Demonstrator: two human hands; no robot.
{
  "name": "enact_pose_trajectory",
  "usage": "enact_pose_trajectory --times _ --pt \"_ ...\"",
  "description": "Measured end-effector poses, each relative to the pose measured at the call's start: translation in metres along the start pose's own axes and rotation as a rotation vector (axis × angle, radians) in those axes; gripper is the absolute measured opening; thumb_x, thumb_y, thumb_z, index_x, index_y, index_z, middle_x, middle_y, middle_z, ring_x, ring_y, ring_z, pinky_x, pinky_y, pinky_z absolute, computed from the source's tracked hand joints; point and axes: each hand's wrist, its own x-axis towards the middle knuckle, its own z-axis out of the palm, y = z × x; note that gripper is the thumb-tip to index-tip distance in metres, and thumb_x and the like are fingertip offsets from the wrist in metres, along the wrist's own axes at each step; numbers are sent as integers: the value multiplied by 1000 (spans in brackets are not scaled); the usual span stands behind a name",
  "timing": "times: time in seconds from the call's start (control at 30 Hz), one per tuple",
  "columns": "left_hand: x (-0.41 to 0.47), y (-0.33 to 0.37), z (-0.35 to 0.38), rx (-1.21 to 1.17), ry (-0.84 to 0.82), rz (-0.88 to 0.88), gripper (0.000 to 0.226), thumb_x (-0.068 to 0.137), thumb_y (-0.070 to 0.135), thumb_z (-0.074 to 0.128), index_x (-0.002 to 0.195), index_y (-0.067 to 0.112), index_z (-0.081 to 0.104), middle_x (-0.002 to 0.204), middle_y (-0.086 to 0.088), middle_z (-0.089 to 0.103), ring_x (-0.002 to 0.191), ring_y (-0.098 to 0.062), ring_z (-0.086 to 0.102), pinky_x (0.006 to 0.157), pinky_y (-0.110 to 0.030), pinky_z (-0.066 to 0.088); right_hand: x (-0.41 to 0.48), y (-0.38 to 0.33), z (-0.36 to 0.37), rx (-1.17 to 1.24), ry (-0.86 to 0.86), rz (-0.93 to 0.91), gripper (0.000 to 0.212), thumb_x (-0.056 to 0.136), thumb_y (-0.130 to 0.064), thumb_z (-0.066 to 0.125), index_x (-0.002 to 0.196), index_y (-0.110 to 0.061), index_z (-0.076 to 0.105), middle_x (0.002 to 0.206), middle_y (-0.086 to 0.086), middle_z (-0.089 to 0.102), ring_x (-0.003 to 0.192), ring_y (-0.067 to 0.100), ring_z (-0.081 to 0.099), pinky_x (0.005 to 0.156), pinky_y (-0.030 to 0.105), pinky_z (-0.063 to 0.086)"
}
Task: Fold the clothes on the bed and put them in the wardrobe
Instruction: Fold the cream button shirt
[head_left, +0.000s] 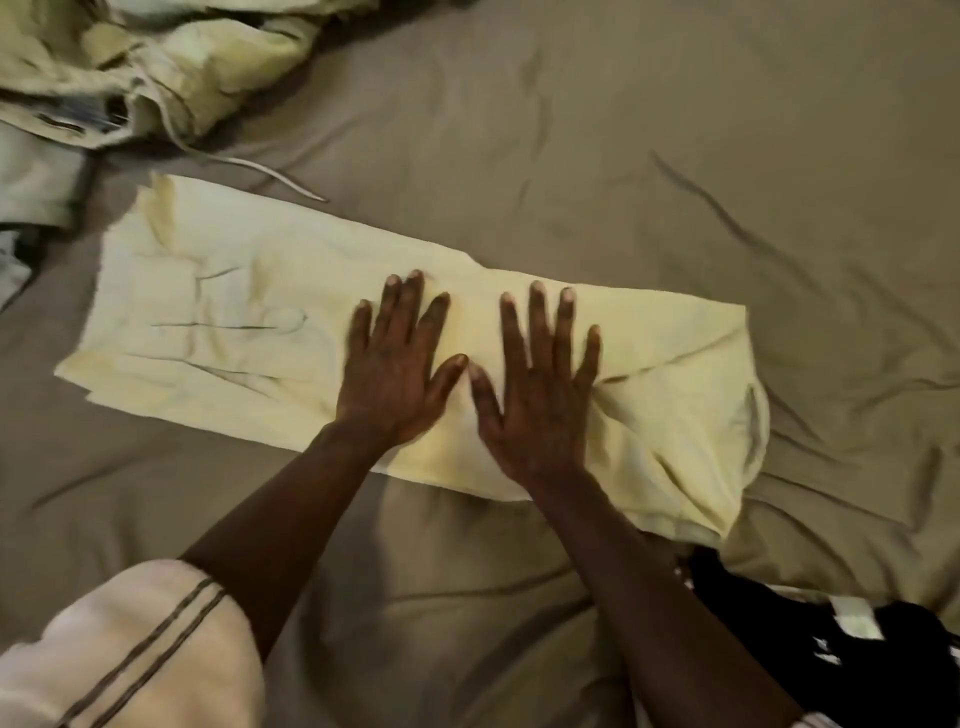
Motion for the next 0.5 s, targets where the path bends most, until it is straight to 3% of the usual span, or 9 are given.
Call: enact_pose_trajectory --times 0.07,0.17,0.3,0.4,0.5 --pt "8 -33 -5 14 -10 2 74 104 62 21 166 22 17 174 -8 0 160 -29 -3 127 -57 7 9 -38 29 23 -42 6 67 106 -54 33 165 -25 19 173 6 10 160 32 1 125 61 9" --pt "14 -98 -13 69 -5 17 72 104 63 24 166 26 17 174 -5 3 161 -28 1 127 -57 8 15 -42 64 -49 -52 160 68 105 -58 33 165 -26 21 172 6 15 159 34 7 124 59 13" --pt "14 -204 -33 39 14 51 76 105 61 31 165 16 18 173 -10 9 160 -29 5 129 -48 12 13 -47 75 -109 -24 141 69 105 -54 34 165 -24 18 173 6 11 160 33 6 126 56 11" --pt "12 -222 -42 29 -1 85 75 105 61 32 165 16 21 173 -9 10 161 -27 3 128 -49 12 15 -53 71 -106 -39 144 68 105 -52 33 165 -24 17 173 5 9 160 32 4 125 57 13" --pt "0 -225 -52 37 109 -134 72 104 62 37 163 23 26 173 -8 10 160 -29 5 126 -58 8 19 -56 64 -100 -84 179 68 104 -52 27 165 -23 19 173 5 9 160 32 3 125 59 10"
